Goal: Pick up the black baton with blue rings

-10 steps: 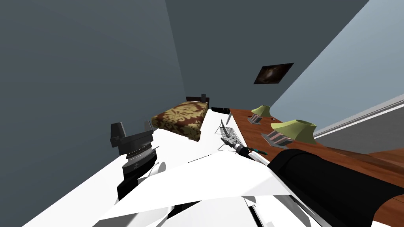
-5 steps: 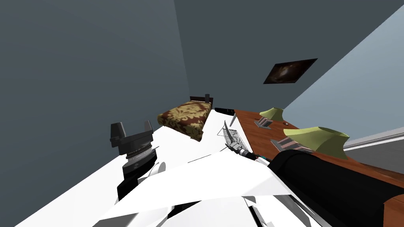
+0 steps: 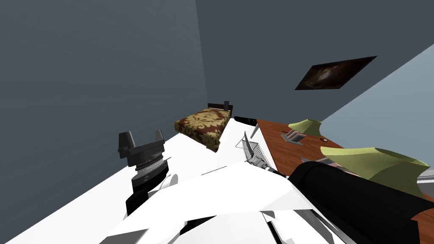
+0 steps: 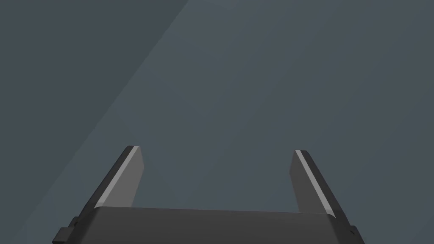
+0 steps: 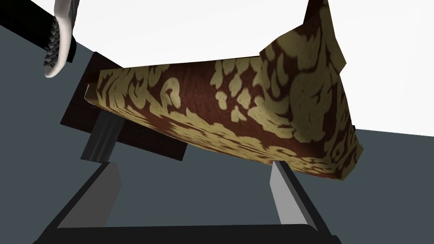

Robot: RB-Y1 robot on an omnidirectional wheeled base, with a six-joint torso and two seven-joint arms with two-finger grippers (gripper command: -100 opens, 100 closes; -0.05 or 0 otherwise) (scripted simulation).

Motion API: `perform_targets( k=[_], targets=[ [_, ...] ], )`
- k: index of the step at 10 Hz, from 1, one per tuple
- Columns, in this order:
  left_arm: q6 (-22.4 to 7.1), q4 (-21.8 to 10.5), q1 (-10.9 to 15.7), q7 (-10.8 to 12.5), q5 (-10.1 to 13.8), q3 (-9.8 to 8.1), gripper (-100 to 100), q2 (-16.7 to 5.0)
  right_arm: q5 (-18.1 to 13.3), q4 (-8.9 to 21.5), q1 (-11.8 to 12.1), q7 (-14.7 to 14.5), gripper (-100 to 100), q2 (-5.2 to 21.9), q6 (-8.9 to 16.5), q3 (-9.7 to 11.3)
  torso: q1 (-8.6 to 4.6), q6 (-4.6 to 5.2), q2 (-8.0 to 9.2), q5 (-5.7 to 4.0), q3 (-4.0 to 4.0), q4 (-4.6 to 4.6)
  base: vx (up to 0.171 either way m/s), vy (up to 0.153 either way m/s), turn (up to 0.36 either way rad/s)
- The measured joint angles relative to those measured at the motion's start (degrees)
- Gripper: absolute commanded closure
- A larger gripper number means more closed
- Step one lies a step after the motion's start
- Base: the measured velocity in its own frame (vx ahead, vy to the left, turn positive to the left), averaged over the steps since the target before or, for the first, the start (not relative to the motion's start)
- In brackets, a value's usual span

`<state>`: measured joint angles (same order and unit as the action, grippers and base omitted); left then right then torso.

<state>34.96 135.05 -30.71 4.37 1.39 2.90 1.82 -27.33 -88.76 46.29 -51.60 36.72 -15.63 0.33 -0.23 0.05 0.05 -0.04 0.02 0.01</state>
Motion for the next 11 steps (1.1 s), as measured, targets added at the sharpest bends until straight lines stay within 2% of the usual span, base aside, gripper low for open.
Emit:
perform_targets(
  k=[2,4,5,7,8,11],
  targets=[
    [0.00,0.00,0.00,0.00,0.00,0.00,0,0.00,-0.48,-1.50,3.28,-2.98,-100,0.69,2.60,0.10,0.06,0.01,-0.05,0.01,-0.03,-0.01,0.018,-0.044,0.119],
    [0.00,0.00,0.00,0.00,0.00,0.00,0,0.00,-0.77,-0.66,5.07,-5.79,-100,1.15,4.01,-0.03,0.11,0.01,0.01,0.02,0.00,0.00,0.000,-0.055,0.190],
    [0.00,0.00,0.00,0.00,0.00,0.00,0,0.00,-0.84,1.02,6.40,-7.46,-100,1.63,4.39,-0.44,-0.03,0.01,0.02,0.00,0.01,0.01,-0.001,-0.063,0.073],
    [0.00,0.00,0.00,0.00,0.00,0.00,0,0.00,-1.14,2.83,7.42,-10.39,-100,1.73,5.36,-0.33,0.05,0.01,0.01,0.00,0.01,0.01,-0.004,-0.048,0.159],
    [0.00,0.00,0.00,0.00,0.00,0.00,0,0.00,-1.31,3.95,8.93,-12.20,-100,1.71,5.89,-0.60,0.06,0.02,0.04,0.01,0.02,0.01,-0.008,-0.048,0.057],
    [0.00,0.00,0.00,0.00,0.00,0.00,0,0.00,-1.30,4.53,12.74,-16.23,-100,2.41,7.84,-0.86,0.02,0.02,0.06,0.01,0.04,0.02,-0.016,-0.059,0.137]
  ],
)
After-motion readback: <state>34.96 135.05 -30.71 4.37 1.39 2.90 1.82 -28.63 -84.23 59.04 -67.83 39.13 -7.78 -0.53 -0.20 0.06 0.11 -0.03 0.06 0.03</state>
